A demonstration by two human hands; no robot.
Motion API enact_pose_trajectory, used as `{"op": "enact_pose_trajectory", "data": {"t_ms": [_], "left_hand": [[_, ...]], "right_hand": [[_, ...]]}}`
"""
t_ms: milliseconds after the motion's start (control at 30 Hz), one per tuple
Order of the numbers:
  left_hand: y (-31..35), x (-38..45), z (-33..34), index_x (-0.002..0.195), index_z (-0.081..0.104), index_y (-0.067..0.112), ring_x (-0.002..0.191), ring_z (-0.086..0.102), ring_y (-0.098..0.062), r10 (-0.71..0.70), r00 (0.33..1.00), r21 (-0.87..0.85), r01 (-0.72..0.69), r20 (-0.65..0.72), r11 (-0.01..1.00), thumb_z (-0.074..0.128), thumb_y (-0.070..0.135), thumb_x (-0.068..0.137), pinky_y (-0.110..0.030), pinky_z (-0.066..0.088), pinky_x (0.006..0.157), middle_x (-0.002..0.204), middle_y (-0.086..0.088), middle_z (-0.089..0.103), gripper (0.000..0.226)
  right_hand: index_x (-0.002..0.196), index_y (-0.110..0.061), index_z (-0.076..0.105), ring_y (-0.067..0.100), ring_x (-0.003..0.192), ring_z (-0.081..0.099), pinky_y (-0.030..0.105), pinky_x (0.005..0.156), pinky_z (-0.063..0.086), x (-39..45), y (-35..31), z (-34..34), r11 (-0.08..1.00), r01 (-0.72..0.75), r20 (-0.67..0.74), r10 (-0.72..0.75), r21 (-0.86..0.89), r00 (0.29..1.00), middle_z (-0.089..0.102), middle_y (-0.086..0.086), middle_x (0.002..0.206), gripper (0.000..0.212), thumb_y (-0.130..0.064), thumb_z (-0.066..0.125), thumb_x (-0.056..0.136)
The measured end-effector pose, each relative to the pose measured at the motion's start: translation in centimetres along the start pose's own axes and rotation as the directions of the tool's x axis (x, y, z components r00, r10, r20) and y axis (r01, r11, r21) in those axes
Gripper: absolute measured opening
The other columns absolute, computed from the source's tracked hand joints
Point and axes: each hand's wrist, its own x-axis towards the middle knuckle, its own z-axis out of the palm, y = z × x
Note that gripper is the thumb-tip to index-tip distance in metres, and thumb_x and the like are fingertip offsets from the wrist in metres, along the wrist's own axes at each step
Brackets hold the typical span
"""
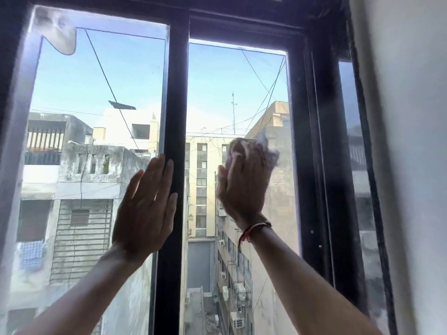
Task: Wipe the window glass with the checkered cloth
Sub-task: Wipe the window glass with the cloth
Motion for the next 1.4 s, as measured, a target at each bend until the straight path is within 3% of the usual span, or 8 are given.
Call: {"op": "enact_pose_trajectory", "data": {"t_ms": [233,533,667,833,900,1100,1300,1400], "left_hand": [[-0.3,0.2,0.1,0.163,0.02,0.006,0.162,0.023,-0.025,-0.005,1.0,0.007,0.005,0.006,1.0,0.029,0.031,0.109,-0.052,0.031,0.128,0.173,-0.015,0.024,0.061],[0.5,-0.2,0.3,0.164,0.015,0.008,0.163,0.018,-0.023,-0.036,0.999,-0.002,0.036,0.008,0.999,0.027,0.032,0.109,-0.052,0.03,0.129,0.174,-0.014,0.018,0.062],[0.0,-0.2,0.2,0.164,0.014,0.009,0.163,0.017,-0.023,-0.014,1.0,0.016,0.014,0.001,1.0,0.028,0.032,0.109,-0.051,0.029,0.13,0.174,-0.013,0.018,0.061],[-0.2,-0.4,0.2,0.165,0.015,0.01,0.163,0.017,-0.022,-0.02,1.0,0.005,0.02,0.006,1.0,0.029,0.032,0.109,-0.048,0.025,0.132,0.174,-0.012,0.019,0.061],[0.0,-0.5,0.2,0.165,0.013,0.01,0.163,0.016,-0.022,-0.026,1.0,-0.015,0.026,0.013,1.0,0.028,0.032,0.109,-0.048,0.025,0.132,0.175,-0.012,0.017,0.062],[0.6,-0.3,0.0,0.165,0.014,0.009,0.164,0.014,-0.022,-0.042,0.998,-0.046,0.044,0.044,0.998,0.025,0.031,0.109,-0.052,0.027,0.131,0.175,-0.012,0.016,0.061],[0.7,-0.1,-0.6,0.164,0.015,0.009,0.164,0.013,-0.022,-0.058,0.989,-0.026,0.062,0.139,0.998,0.029,0.032,0.109,-0.047,0.022,0.133,0.175,-0.012,0.015,0.062],[0.9,0.5,-2.2,0.164,0.017,0.009,0.164,0.008,-0.024,-0.057,0.961,-0.202,0.114,0.271,0.973,0.04,0.028,0.106,-0.045,0.013,0.135,0.175,-0.011,0.01,0.065]], "right_hand": [[0.169,-0.01,0.021,0.029,0.169,0.012,0.046,0.138,-0.012,-15.1,0.9,-2.4,0.874,0.486,0.331,-0.463,0.013,0.822,0.02,0.009,0.177,0.081,-0.042,0.046,0.099],[0.167,0.001,0.017,0.034,0.169,0.011,0.045,0.141,0.006,-8.9,7.3,-3.2,0.995,0.091,0.246,-0.078,-0.04,0.966,0.014,0.023,0.179,0.071,-0.028,0.037,0.107],[0.164,0.002,0.029,0.039,0.167,0.014,0.056,0.139,0.014,-6.8,0.1,-0.4,0.983,0.184,0.162,-0.182,0.001,0.97,0.02,0.023,0.176,0.07,-0.029,0.043,0.103],[0.169,-0.008,0.018,0.035,0.158,0.039,0.057,0.129,0.025,-19.4,2.4,-3.9,0.852,0.523,0.474,-0.465,0.011,0.748,0.031,0.017,0.175,0.086,-0.039,0.047,0.095],[0.169,-0.008,0.021,0.033,0.159,0.04,0.061,0.125,0.036,-19.7,6.9,-5.7,0.914,0.404,0.484,-0.37,0.037,0.793,0.031,0.017,0.176,0.081,-0.034,0.047,0.096],[0.169,-0.008,0.022,0.034,0.167,0.02,0.044,0.14,0.009,-9.7,8.1,-3.3,0.993,0.114,0.265,-0.121,0.039,0.957,0.025,0.018,0.177,0.077,-0.022,0.04,0.096],[0.164,-0.009,0.039,0.035,0.162,0.035,0.064,0.128,0.036,-13.0,1.4,-1.2,0.938,0.316,0.256,-0.343,0.141,0.904,0.038,0.014,0.173,0.071,-0.003,0.034,0.093],[0.166,-0.019,0.035,0.034,0.164,0.031,0.057,0.136,0.025,-15.5,-0.5,-2.8,0.943,0.245,0.357,-0.313,0.225,0.88,0.033,0.008,0.176,0.086,0.015,0.032,0.087]]}}
